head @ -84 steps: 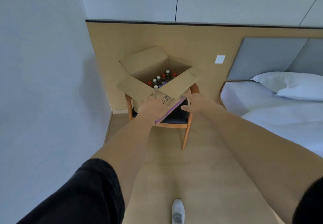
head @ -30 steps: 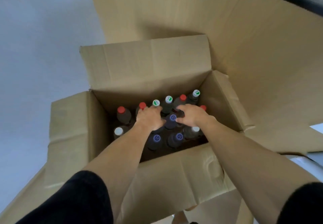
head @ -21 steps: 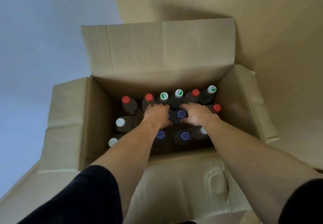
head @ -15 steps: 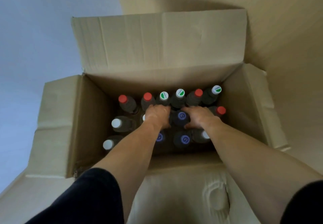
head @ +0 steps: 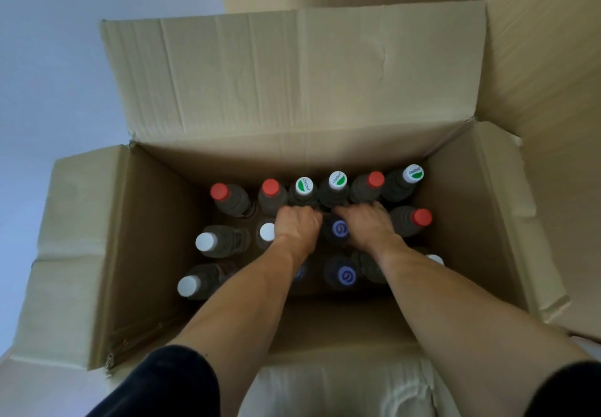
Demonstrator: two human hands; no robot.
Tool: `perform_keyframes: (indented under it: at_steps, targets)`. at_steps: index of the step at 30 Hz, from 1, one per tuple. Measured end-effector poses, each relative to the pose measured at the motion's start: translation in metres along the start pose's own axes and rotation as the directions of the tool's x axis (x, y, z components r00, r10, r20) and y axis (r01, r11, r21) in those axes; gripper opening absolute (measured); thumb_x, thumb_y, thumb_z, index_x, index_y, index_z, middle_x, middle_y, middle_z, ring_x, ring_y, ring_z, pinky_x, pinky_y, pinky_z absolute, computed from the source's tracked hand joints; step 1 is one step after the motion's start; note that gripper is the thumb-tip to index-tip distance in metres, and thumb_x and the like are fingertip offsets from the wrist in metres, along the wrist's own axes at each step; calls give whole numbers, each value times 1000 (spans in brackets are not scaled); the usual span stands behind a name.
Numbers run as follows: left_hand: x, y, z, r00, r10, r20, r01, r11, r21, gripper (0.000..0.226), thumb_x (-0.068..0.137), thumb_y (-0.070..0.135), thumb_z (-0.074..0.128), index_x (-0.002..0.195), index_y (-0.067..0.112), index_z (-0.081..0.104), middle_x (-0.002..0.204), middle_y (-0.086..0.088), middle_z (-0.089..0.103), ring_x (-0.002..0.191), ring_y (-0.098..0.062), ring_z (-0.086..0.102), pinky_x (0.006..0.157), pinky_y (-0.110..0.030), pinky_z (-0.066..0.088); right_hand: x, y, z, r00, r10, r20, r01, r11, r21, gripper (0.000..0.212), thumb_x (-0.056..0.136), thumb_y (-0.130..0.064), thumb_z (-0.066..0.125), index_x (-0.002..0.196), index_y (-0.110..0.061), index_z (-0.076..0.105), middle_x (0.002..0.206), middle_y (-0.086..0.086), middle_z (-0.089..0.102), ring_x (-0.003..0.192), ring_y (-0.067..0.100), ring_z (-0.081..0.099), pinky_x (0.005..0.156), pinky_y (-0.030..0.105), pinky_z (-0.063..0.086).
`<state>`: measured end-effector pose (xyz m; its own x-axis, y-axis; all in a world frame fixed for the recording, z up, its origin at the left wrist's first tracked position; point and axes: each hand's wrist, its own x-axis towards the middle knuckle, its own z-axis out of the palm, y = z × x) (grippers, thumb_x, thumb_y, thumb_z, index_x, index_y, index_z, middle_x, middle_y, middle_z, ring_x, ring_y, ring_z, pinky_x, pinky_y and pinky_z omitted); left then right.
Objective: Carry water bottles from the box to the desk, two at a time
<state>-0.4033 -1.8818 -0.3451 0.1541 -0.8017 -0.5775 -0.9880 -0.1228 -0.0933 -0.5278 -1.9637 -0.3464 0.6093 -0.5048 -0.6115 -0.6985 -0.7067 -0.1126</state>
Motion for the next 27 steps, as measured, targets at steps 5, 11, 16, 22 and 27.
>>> perform_keyframes:
  at_steps: [5, 11, 16, 22, 27]
  targets:
    - [-5, -1, -4, 1000, -17, -12, 16, 995, -99, 27, 95, 20, 60, 121, 19, 63, 123, -5, 67, 115, -27, 65, 84, -36, 51, -3, -1, -2, 1000, 2, -5, -2, 1000, 2, 42, 86, -44, 68, 124, -31, 56, 126, 2, 65, 124, 28, 55, 109, 42, 33]
    - [-26, -20, -36, 992, -25, -121, -6, 969, -246, 29, 87, 24, 66, 115, 17, 64, 115, -10, 66, 106, -31, 67, 73, -34, 47, -33, 5, -28, 1000, -10, 10, 8, 977, 214, 42, 76, -34, 81, 114, -31, 62, 114, -1, 67, 109, 25, 62, 91, 36, 46]
    - [-56, -50, -73, 985, -52, -166, -41, 858, -511, 33, 60, 38, 79, 73, 22, 54, 75, 5, 60, 79, -27, 64, 59, -28, 42, -65, 18, -61, 998, -28, -63, 56, 859, 510, 47, 66, -19, 89, 108, -26, 68, 100, -11, 70, 94, 8, 66, 86, 29, 51]
    - [-83, -77, -100, 985, -114, -129, -85, 332, -939, 26, 63, 21, 90, 84, 16, 75, 82, -1, 73, 82, -18, 69, 80, -38, 57, -95, 16, -97, 994, -34, -100, 100, 608, 788, 28, 80, -10, 82, 95, -31, 71, 95, -7, 70, 94, 11, 63, 91, 28, 48]
    - [-101, -87, -118, 987, -130, -97, -83, 106, -991, 27, 77, 15, 85, 101, 10, 75, 88, -11, 69, 80, -20, 66, 75, -38, 59, -121, 2, -117, 997, 17, -70, 62, 305, 951, 31, 90, -13, 71, 120, -22, 69, 121, 5, 69, 115, 23, 63, 100, 47, 44]
